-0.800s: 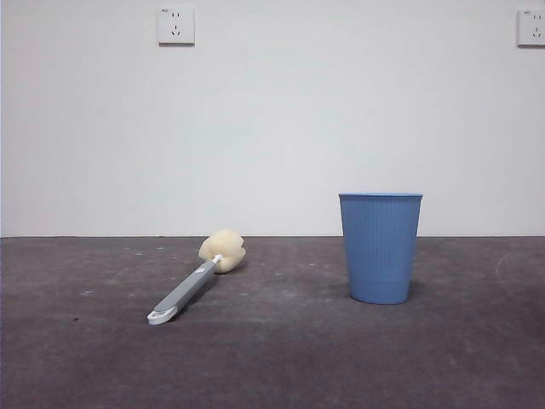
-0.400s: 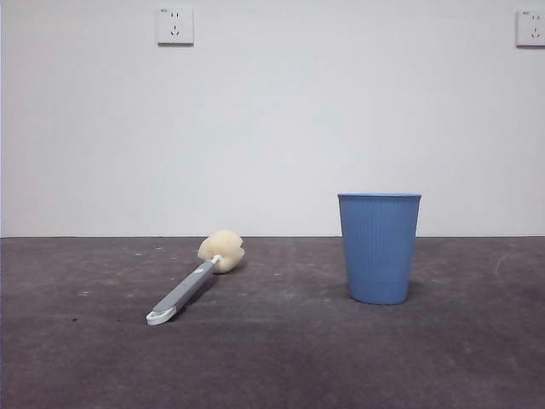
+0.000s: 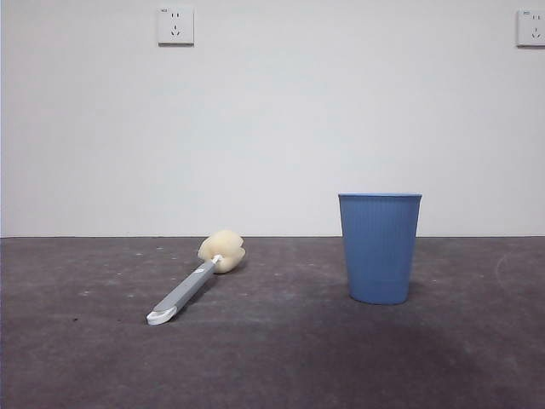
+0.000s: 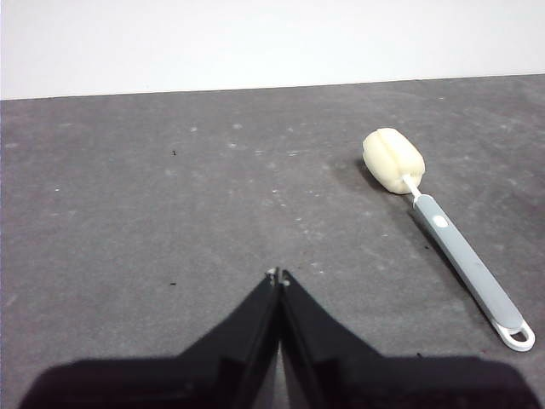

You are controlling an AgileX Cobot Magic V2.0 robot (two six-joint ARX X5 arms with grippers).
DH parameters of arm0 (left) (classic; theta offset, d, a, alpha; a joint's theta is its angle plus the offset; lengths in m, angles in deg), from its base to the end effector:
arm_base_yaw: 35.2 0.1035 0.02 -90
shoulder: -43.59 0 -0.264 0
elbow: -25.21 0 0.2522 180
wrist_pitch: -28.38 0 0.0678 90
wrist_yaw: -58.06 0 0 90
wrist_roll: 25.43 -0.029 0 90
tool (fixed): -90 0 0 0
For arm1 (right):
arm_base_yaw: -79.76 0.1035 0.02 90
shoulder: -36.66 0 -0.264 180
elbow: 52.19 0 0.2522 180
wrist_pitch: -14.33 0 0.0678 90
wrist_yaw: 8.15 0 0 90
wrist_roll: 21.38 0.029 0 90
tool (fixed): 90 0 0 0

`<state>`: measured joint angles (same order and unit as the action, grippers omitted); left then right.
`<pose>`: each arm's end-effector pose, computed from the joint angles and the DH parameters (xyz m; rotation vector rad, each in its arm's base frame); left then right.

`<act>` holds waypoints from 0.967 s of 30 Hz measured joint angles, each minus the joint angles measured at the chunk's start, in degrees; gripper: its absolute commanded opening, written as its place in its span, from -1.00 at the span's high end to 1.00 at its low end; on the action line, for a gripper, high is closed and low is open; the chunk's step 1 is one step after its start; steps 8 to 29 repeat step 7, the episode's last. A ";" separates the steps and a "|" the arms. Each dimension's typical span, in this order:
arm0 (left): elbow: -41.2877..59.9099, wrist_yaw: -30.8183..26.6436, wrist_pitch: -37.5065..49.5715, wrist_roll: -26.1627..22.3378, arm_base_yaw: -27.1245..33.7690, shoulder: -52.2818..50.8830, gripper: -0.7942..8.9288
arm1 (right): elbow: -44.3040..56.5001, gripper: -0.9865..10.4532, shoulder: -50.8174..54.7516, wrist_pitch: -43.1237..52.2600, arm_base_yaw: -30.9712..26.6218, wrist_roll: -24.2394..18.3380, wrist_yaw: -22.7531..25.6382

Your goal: Pick up the cup brush,pick up the cup,insert the brush into the cup,clean the cup,put the cup brush back,put the cup back to the fixed position on the table

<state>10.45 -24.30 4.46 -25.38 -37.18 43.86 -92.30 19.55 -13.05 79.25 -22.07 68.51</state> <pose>0.0952 -0.0071 0.1520 -0.0090 0.1646 -0.1674 0.0956 0.0058 0.2724 -0.0028 0.0747 0.2243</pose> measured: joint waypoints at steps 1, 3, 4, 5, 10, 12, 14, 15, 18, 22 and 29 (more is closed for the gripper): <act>0.00 0.02 0.00 0.00 0.00 0.00 0.84 | 2.19 0.83 1.60 1.42 -0.42 0.00 0.00; 0.00 0.02 0.00 0.00 0.00 0.00 0.84 | 6.29 0.83 4.22 3.30 -0.81 0.04 0.04; 0.00 0.00 0.00 0.00 0.00 0.00 0.84 | 8.50 0.83 5.55 3.72 -0.96 0.09 0.04; 0.00 0.00 0.00 0.00 0.00 0.00 0.84 | 10.34 0.83 6.62 4.11 -0.96 0.22 0.04; 0.00 0.02 0.00 0.00 0.00 0.00 0.84 | 14.19 0.83 8.98 4.98 -0.96 0.63 0.04; 0.00 0.02 0.00 0.00 0.00 0.00 0.84 | 14.19 0.83 8.98 4.98 -0.96 0.63 0.04; 0.00 0.02 0.00 0.00 0.00 0.00 0.84 | 14.19 0.83 8.98 4.98 -0.96 0.63 0.04; 0.00 0.02 0.00 0.00 0.00 0.00 0.84 | 14.19 0.83 8.98 4.98 -0.96 0.63 0.04; 0.00 0.02 0.00 0.00 0.00 0.00 0.84 | 14.19 0.83 8.98 4.98 -0.96 0.63 0.04; 0.00 0.02 0.00 0.00 0.00 0.00 0.84 | 14.19 0.83 8.98 4.98 -0.96 0.63 0.04; 0.00 0.02 0.00 0.00 0.00 0.00 0.84 | 14.19 0.83 8.98 4.98 -0.96 0.63 0.04</act>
